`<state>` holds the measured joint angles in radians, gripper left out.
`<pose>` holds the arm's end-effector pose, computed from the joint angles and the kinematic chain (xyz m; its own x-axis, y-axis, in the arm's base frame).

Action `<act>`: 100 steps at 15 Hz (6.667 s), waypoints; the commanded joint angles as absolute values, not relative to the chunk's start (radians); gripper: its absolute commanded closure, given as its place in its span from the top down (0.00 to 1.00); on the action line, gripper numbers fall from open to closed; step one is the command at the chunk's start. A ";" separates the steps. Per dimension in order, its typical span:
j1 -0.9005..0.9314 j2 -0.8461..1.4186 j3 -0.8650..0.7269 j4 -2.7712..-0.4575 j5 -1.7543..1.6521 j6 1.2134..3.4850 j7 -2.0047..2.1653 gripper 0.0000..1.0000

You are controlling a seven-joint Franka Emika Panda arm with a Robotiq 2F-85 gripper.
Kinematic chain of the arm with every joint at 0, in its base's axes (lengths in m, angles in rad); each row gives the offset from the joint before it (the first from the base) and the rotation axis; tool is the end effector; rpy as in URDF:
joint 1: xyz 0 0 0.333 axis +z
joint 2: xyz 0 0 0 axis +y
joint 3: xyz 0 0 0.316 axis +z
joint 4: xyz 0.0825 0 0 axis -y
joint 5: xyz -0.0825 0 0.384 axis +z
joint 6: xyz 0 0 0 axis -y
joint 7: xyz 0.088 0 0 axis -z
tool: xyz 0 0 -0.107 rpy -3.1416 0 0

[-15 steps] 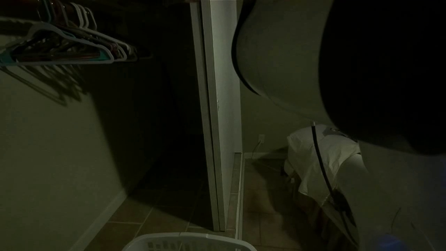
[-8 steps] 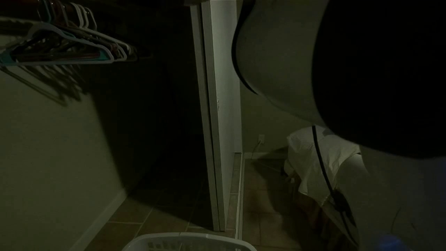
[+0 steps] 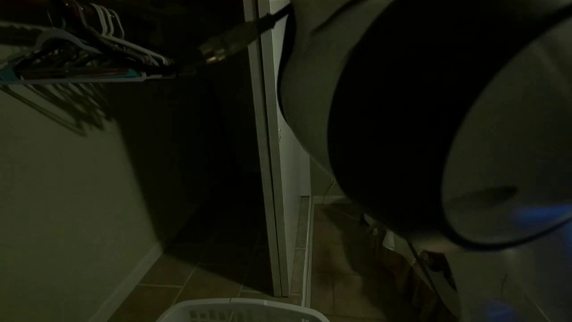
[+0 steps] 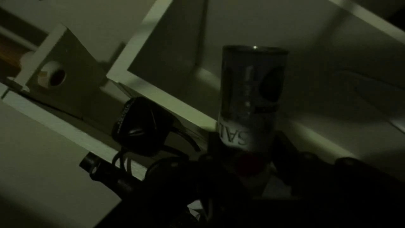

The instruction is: Pick up the small bottle and place it on the top shelf

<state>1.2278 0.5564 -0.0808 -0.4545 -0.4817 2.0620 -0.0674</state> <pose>0.2623 0.5959 0.8615 -0.0695 0.6189 0.7824 0.6943 -0.5331 0.4834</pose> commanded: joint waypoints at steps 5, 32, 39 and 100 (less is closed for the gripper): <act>1.161 0.603 -0.012 -0.443 -0.297 2.145 0.001 0.19; 1.300 0.518 -0.138 -0.431 -0.625 1.647 0.099 0.19; 1.183 0.577 -0.080 -0.426 -0.450 1.925 0.206 0.19; 1.002 0.753 0.012 -0.445 -0.189 2.300 0.214 0.91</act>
